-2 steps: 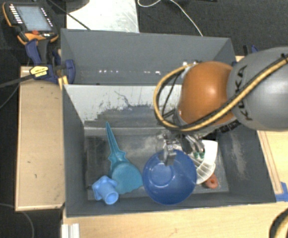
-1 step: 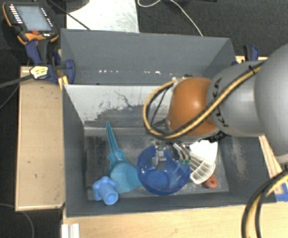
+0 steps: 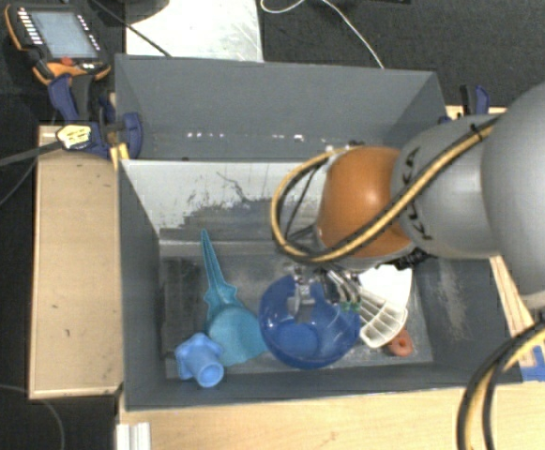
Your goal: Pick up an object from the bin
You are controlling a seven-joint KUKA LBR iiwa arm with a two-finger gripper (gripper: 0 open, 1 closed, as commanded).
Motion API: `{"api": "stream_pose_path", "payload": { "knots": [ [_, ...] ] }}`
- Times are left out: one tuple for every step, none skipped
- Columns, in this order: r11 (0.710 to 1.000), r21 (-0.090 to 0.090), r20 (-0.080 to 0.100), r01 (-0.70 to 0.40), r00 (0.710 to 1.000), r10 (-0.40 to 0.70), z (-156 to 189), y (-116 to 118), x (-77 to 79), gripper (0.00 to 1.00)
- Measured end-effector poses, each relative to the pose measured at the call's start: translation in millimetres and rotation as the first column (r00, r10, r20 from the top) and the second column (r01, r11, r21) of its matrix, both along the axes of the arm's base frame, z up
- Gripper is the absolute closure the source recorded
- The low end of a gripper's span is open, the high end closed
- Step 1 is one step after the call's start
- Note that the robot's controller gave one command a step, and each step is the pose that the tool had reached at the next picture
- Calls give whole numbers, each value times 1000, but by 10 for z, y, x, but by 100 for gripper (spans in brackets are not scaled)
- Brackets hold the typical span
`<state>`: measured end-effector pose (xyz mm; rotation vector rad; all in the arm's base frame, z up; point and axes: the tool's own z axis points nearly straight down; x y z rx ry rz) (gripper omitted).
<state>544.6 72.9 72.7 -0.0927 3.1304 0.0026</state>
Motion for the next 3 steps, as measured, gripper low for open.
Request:
{"api": "stream_pose_path", "payload": {
  "knots": [
    [1000, 1, 10, -16, 1000, 16, 463, 3, -131, 100],
    [999, -1, -2, -37, 999, 37, -47, -3, -120, 0],
    [999, 0, 8, -34, 999, 34, 6, -2, -84, 100]
  ]
}}
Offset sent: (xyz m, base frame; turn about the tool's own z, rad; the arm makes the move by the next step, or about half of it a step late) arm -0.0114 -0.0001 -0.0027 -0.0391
